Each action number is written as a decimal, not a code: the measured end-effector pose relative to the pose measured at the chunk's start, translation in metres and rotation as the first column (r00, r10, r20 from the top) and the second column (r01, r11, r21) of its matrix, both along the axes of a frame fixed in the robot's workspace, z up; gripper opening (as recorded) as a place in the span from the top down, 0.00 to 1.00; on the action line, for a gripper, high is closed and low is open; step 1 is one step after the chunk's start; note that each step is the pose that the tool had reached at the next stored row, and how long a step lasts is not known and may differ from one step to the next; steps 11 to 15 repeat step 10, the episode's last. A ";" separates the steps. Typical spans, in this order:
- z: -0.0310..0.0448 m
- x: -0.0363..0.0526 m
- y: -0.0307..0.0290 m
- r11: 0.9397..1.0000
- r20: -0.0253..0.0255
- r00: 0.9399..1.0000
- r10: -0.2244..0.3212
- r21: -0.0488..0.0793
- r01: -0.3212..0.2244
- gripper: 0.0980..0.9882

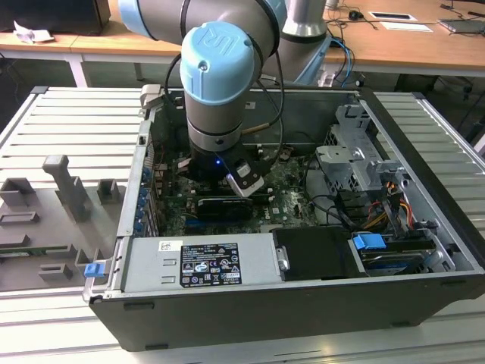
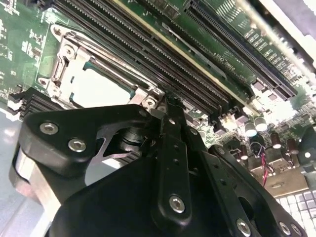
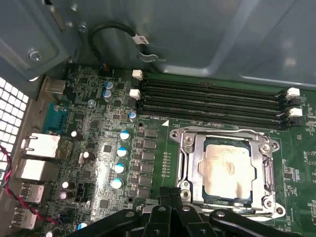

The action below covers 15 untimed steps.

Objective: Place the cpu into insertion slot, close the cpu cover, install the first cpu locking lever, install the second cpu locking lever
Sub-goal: 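Install the second cpu locking lever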

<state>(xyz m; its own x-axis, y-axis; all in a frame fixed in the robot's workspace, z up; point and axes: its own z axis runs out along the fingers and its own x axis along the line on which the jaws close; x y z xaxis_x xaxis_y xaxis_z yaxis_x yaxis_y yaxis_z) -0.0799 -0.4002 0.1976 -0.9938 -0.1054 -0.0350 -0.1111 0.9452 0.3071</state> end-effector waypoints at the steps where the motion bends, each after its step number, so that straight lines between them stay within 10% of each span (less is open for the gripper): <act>1: 0.0020 0.0000 0.0001 1.000 0.000 1.000 0.000 0.000 0.000 0.99; 8: 0.0210 0.0000 0.0001 1.000 0.000 1.000 0.000 0.001 0.000 0.99; 15: 0.0221 0.0000 0.0002 1.000 0.000 1.000 0.000 0.001 0.000 0.99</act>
